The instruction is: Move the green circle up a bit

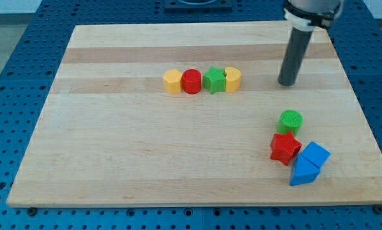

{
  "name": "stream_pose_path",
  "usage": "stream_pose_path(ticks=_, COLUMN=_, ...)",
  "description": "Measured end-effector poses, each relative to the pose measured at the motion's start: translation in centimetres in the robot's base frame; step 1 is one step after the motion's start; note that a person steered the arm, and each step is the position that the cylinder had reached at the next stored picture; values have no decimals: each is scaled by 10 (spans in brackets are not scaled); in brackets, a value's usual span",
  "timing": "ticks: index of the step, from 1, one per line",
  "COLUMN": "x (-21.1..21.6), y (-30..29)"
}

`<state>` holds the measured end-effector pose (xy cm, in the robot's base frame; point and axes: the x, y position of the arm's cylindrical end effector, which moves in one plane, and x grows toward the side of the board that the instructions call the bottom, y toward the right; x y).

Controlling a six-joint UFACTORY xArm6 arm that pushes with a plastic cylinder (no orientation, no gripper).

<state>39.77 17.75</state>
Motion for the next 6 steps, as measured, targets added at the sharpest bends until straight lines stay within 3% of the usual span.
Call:
stream_pose_path(ticks=2, x=69, y=26)
stream_pose_path(ticks=4, x=102, y=25)
stream_pose_path(ticks=6, x=114, y=-15)
